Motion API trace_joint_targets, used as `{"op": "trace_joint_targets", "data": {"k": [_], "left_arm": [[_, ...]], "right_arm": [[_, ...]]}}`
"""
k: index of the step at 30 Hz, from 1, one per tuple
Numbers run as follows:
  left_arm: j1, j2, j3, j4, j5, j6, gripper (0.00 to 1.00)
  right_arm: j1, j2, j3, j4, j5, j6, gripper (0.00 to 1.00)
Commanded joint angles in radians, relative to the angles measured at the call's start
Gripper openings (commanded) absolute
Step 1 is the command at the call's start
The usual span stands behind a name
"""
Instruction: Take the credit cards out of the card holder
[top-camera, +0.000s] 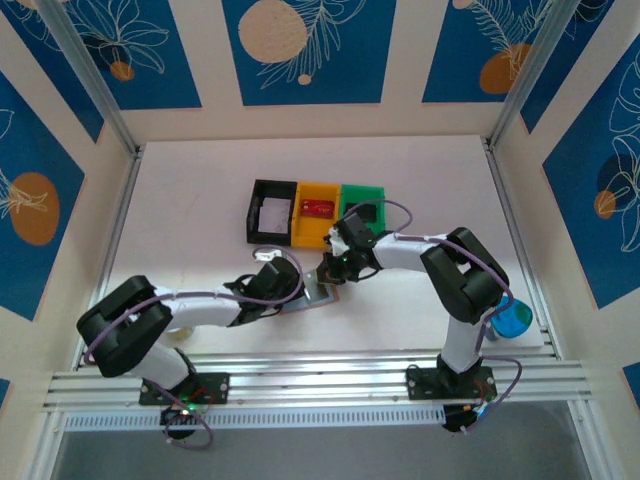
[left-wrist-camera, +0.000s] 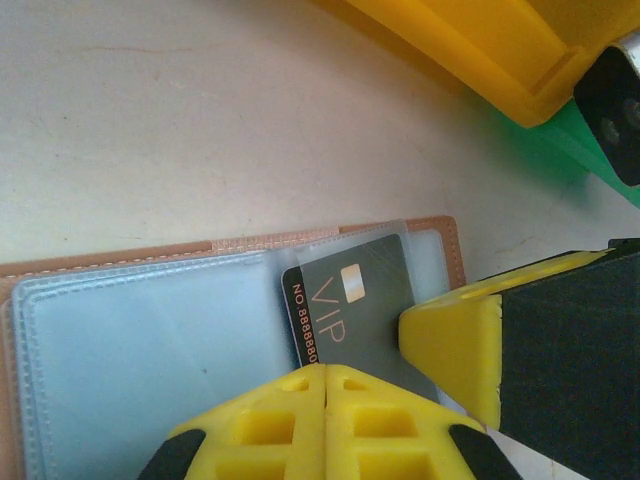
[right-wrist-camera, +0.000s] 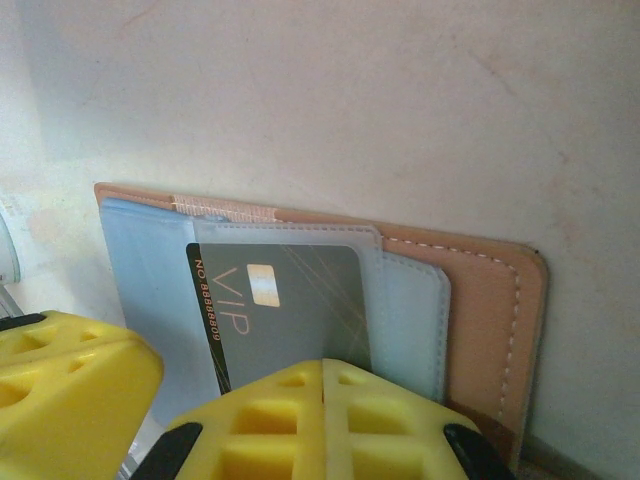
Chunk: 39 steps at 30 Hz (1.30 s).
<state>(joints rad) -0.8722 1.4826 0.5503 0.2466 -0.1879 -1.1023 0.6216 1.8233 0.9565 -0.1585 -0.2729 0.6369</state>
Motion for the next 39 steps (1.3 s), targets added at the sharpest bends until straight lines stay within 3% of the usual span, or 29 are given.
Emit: {"op": "trace_joint_targets", "data": {"k": [1, 11, 15, 16, 19, 39], "left_arm": [[0.009, 0.026, -0.002, -0.011, 0.006, -0.019, 0.04], [0.006, 0.096, 0.014, 0.011, 0.03, -0.051, 0.09], [0.005, 0.094, 0.01, 0.025, 0.023, -0.059, 0.15], [0.005, 0.093, 0.009, 0.029, 0.021, -0.063, 0.21], [0.006, 0.1, 0.021, 0.035, 0.029, -0.058, 0.23], [-0.016, 0.054, -0.007, 0.098, -0.028, -0.082, 0.16]], "right_arm": [[-0.002, 0.03, -0.001, -0.052, 0.033, -0.006, 0.0], [-0.003, 0.024, -0.003, -0.05, 0.031, -0.007, 0.0], [-0.003, 0.025, -0.003, -0.049, 0.029, -0.006, 0.0], [-0.003, 0.026, -0.004, -0.047, 0.028, -0.006, 0.0], [-0.002, 0.028, -0.002, -0.047, 0.026, -0.006, 0.0], [0.001, 0.031, 0.001, -0.047, 0.023, -0.008, 0.0]]}}
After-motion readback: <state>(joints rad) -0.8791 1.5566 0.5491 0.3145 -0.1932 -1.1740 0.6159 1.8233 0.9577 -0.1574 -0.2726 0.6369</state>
